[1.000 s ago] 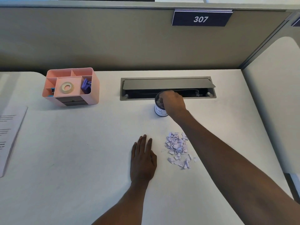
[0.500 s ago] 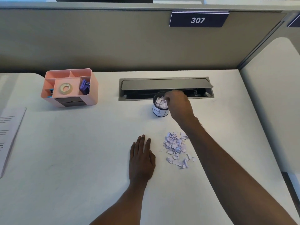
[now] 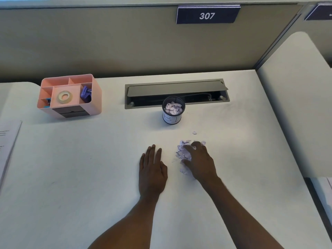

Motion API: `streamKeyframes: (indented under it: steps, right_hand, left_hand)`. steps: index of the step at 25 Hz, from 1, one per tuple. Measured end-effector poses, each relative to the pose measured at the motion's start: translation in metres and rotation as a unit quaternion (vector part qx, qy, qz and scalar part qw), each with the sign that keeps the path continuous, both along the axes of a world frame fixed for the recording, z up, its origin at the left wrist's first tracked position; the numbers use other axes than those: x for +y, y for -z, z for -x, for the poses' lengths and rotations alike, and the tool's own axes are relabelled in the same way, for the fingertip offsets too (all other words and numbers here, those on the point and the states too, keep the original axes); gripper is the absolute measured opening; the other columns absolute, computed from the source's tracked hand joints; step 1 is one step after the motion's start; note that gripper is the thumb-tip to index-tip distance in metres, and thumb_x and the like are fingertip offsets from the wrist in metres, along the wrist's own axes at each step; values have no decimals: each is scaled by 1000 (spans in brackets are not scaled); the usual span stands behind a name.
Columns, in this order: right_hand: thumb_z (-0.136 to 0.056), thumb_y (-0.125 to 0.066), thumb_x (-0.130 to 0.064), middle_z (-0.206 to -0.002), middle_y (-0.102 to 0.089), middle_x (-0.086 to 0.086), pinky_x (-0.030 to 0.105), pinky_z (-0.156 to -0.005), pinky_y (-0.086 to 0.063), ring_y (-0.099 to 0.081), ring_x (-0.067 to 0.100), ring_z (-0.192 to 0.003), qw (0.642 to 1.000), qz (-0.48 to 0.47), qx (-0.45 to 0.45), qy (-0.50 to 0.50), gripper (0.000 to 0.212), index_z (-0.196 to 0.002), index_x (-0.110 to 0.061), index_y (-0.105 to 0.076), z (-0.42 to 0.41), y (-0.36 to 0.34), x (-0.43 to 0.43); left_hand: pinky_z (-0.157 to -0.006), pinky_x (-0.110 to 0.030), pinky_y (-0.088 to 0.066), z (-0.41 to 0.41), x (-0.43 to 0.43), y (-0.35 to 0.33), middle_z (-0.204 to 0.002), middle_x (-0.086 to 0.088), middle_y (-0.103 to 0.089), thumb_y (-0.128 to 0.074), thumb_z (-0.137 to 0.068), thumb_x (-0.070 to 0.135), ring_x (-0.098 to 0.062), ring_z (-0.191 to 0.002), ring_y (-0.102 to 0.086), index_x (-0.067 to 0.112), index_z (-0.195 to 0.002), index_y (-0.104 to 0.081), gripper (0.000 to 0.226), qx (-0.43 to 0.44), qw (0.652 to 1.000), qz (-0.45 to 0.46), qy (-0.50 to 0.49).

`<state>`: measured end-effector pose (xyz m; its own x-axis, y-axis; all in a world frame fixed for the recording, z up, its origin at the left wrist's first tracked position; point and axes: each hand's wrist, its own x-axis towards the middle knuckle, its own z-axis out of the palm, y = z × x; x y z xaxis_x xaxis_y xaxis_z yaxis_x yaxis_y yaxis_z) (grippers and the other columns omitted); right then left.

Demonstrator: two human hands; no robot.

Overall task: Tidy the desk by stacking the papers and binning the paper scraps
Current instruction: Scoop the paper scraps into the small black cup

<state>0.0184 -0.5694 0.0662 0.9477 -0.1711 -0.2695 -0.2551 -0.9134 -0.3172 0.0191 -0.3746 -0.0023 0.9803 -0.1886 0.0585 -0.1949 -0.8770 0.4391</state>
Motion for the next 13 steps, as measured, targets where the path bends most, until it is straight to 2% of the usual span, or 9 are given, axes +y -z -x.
streamKeyframes:
  steps: [5,7,9,11,12,13]
  right_hand:
    - [-76,-81,-14,-111,-63,7,32,-68,-51,-63,29,-96,999,-19,-24,10,31,-105,-17,-71,10,12,9]
    - [-75,-81,-9,-92,-62,7,27,-60,-40,-61,27,-77,999,-18,-42,-4,17,-88,-12,-71,10,17,5]
    - [-73,-81,-1,-81,-61,5,21,-58,-34,-53,16,-66,995,-61,-79,26,15,-80,-9,-71,8,19,0]
    - [-79,-74,3,-80,-67,5,19,-60,-42,-57,13,-70,984,-134,-82,85,7,-81,-4,-74,1,10,-8]
    - [-80,-69,6,-78,-71,5,20,-62,-46,-62,11,-69,978,-166,-77,102,10,-78,-3,-76,-3,0,-12]
    - [-79,-69,6,-73,-73,4,16,-62,-46,-63,2,-64,975,-184,-72,103,14,-74,-4,-78,-8,-7,-18]
  left_hand:
    - [-128,-47,-29,0,1,1,-169,-6,-37,-51,-102,19,-23,-159,-29,16,-155,-48,53,6,1000,-12,2]
    - [-128,-48,-29,0,1,1,-168,-6,-38,-51,-102,19,-23,-159,-30,16,-154,-49,53,5,1000,-13,2]
    - [-128,-48,-30,0,1,1,-168,-6,-38,-51,-102,19,-23,-158,-30,16,-154,-49,53,1,1000,-12,3]
    - [-128,-48,-29,0,1,1,-168,-6,-38,-50,-102,19,-23,-159,-30,16,-154,-49,52,1,1000,-10,2]
    - [-128,-47,-29,0,1,2,-168,-6,-38,-49,-103,19,-23,-159,-30,17,-155,-49,52,2,1000,-8,2]
    - [-128,-47,-29,0,1,2,-168,-5,-38,-49,-103,19,-22,-159,-29,17,-155,-49,52,3,1000,-5,1]
